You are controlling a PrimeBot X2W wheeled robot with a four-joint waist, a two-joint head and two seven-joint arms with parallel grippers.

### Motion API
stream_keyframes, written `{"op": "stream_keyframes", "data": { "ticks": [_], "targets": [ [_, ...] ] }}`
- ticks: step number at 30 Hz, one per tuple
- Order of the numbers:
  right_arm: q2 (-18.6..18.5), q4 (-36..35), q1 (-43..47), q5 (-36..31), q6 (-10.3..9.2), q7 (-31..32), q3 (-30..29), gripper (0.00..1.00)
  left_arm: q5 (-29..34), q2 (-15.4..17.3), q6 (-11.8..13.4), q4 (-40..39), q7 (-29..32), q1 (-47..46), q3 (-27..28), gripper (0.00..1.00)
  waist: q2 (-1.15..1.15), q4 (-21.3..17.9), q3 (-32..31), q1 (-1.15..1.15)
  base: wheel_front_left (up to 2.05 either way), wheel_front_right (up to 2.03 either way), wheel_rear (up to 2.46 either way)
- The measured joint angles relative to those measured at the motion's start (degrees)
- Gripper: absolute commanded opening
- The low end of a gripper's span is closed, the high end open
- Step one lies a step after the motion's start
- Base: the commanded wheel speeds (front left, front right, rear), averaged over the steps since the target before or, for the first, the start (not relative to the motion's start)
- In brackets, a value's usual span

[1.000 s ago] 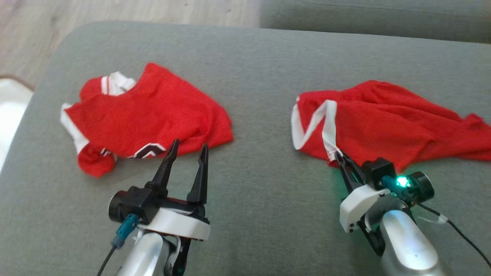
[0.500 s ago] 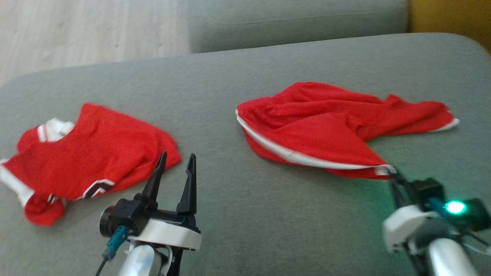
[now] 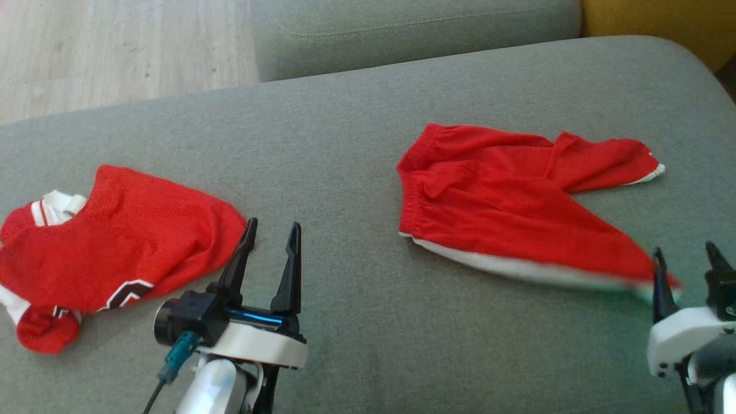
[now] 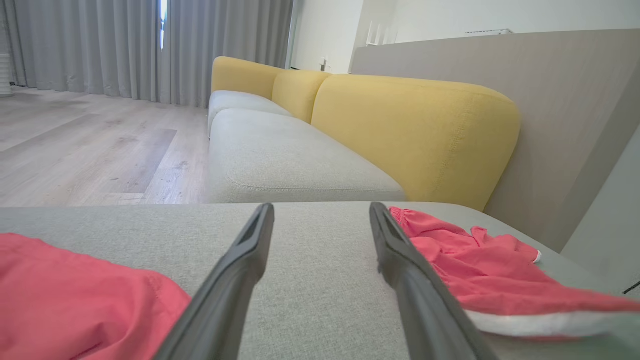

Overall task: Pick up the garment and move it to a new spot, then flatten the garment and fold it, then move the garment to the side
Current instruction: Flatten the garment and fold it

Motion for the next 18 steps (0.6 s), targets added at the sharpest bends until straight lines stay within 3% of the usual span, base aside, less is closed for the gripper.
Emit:
{"op": "stream_keyframes", "data": {
  "ticks": [8,12,18],
  "targets": [
    [2.79,-3.49,-2.46,1.91,0.00,-8.54,3.55,1.00,0.00,-0.01,-0.19,0.38,0.00,-0.24,0.11,1.00,0.00,1.73,0.10,0.00,0.00,0.00,0.00],
    [3.31,-3.13,-2.76,7.70,0.00,-14.62,8.61,1.00,0.00,0.00,-0.53,0.33,0.00,-0.24,0.13,1.00,0.00,2.19,0.23,0.00,0.00,0.00,0.00],
    [3.31,3.31,-2.95,16.31,0.00,-21.59,10.43,1.00,0.00,-0.01,-0.58,0.11,0.00,-0.24,-0.22,1.00,0.00,3.37,0.56,0.00,0.00,0.00,0.00]
  ]
}}
